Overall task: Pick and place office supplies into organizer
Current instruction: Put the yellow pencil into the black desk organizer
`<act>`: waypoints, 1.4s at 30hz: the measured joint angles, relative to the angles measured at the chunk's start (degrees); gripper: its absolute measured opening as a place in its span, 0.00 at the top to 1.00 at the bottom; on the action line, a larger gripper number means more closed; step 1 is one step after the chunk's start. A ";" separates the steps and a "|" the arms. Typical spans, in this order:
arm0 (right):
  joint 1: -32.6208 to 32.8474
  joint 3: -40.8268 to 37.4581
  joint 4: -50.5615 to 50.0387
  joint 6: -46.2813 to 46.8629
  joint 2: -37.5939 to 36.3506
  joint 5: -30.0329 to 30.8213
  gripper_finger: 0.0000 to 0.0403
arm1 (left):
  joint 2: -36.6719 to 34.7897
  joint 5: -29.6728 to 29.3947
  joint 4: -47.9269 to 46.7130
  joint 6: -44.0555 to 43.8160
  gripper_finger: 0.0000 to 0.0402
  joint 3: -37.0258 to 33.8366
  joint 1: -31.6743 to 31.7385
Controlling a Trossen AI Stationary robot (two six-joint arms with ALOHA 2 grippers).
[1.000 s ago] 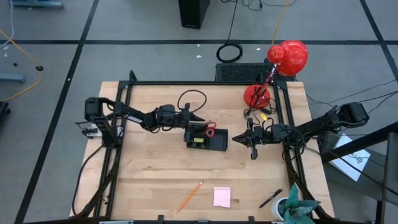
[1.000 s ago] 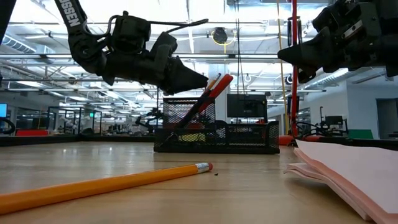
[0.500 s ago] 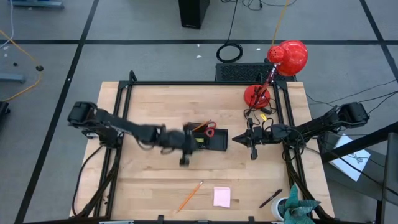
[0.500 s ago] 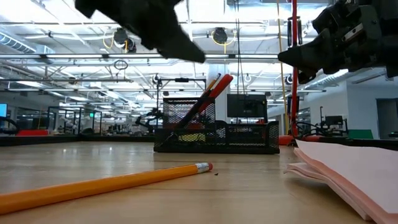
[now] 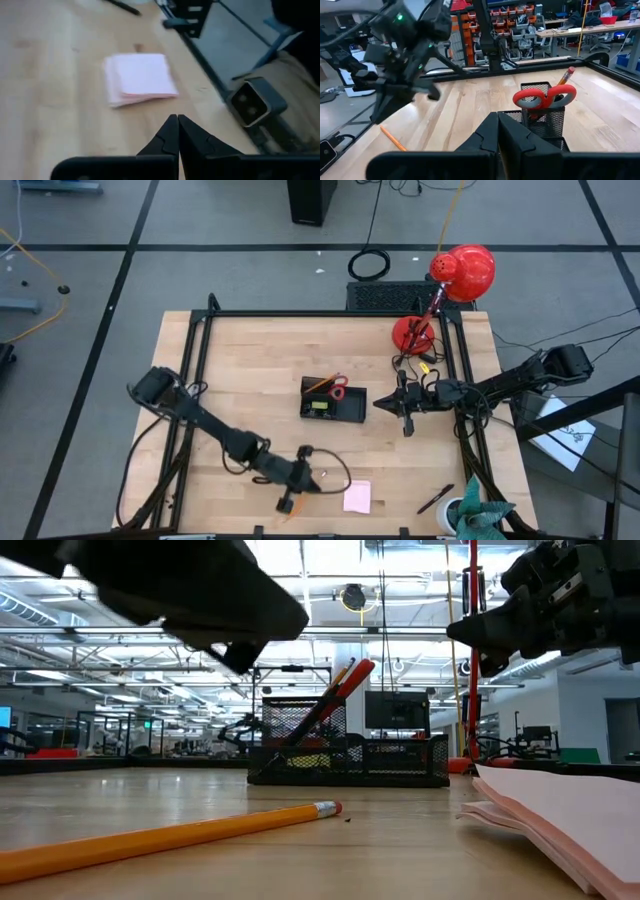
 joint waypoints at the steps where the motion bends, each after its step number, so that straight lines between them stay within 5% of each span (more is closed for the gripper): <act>1: 0.00 0.00 -0.06 -0.02 0.00 0.00 0.99 | 1.21 0.42 0.56 -1.02 0.99 0.62 -0.41; 5: 0.00 0.00 -0.13 -0.15 0.00 0.24 0.99 | 5.22 0.50 -0.15 -2.93 0.98 4.52 -1.30; 16: 0.00 0.00 -0.44 -0.02 0.00 0.24 0.99 | 13.98 -0.86 -24.77 -4.43 0.99 18.61 -0.67; 42: 0.00 0.00 -0.98 -0.04 0.02 0.24 0.99 | 10.26 0.11 -52.77 -14.15 0.97 19.50 -1.90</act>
